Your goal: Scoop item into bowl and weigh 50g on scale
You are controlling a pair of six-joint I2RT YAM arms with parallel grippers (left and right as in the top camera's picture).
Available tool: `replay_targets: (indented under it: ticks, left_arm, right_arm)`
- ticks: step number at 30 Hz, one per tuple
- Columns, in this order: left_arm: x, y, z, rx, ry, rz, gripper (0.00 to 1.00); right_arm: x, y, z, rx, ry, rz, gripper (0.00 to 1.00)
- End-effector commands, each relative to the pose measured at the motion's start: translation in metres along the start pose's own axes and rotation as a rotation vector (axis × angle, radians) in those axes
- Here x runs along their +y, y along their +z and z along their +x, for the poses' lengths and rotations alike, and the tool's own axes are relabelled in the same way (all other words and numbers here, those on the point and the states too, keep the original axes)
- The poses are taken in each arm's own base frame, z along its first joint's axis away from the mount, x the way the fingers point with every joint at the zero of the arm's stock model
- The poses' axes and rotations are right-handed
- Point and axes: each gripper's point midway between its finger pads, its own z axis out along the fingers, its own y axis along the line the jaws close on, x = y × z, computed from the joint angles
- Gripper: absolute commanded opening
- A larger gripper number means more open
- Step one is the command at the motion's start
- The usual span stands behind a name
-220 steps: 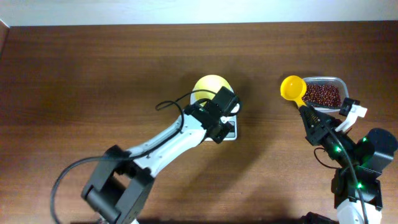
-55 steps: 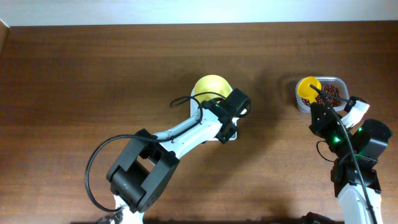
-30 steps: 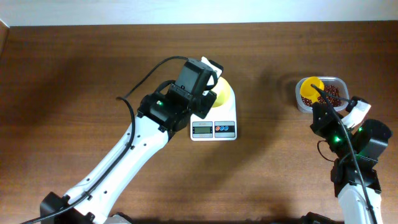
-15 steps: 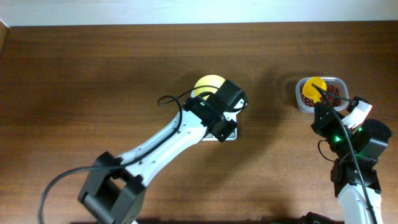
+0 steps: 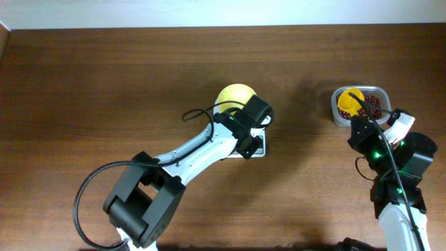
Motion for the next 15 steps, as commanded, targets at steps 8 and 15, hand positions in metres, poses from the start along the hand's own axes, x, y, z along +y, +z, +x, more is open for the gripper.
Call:
replay_targets:
  ticks: [8, 15]
  left_arm:
    - [0.000, 0.014, 0.009, 0.002, -0.002, -0.001, 0.00]
    - [-0.002, 0.019, 0.011, -0.010, 0.020, 0.006, 0.00]
  right_arm:
    - [0.000, 0.000, -0.008, -0.018, -0.012, 0.006, 0.04]
    - [0.000, 0.000, -0.008, -0.018, -0.012, 0.006, 0.04]
